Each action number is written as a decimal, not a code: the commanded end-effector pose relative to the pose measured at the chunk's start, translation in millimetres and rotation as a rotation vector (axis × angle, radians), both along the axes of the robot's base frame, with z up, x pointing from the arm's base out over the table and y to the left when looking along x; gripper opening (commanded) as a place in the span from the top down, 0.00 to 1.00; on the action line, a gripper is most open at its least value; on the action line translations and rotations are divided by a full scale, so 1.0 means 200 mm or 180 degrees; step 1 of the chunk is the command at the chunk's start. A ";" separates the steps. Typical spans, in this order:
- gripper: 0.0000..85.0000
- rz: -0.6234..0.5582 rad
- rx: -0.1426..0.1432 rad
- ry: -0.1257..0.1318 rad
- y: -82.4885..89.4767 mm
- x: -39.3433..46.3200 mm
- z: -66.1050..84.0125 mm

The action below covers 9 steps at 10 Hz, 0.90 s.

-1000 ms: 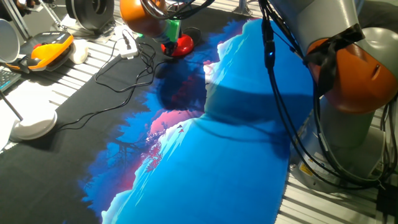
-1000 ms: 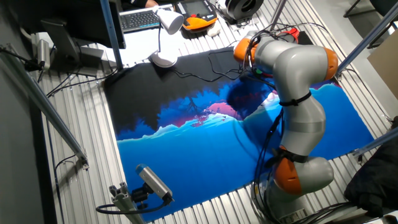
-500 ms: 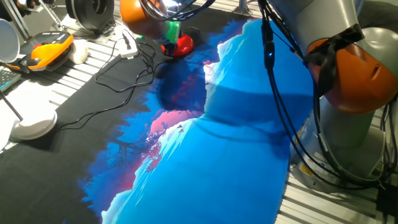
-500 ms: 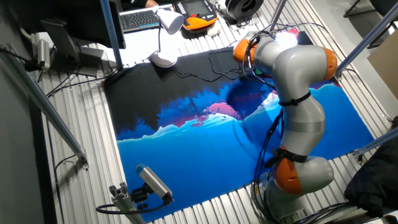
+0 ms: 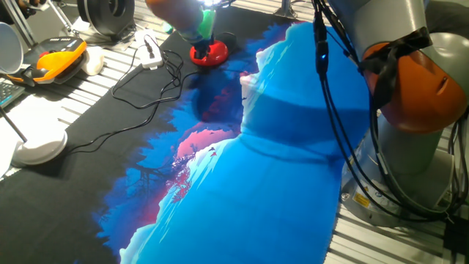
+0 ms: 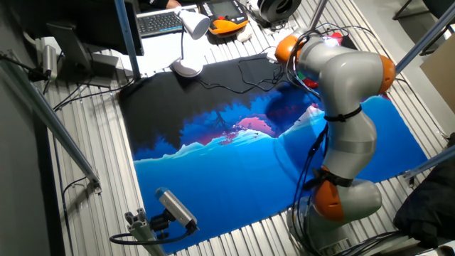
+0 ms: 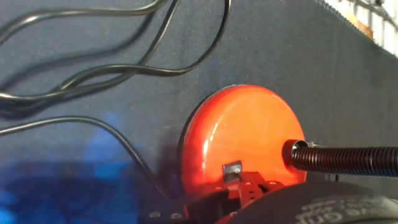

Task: Turn on the desk lamp by pressing the button

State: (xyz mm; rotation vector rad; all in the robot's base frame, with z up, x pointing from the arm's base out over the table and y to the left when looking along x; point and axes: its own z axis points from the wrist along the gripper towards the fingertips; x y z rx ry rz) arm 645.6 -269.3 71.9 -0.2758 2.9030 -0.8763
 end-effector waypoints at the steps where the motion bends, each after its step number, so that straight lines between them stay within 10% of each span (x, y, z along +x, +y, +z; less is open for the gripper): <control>1: 1.00 0.0000 0.0000 0.0010 0.01 -0.003 0.01; 9: 1.00 -0.0229 0.0247 0.0021 0.15 -0.036 0.04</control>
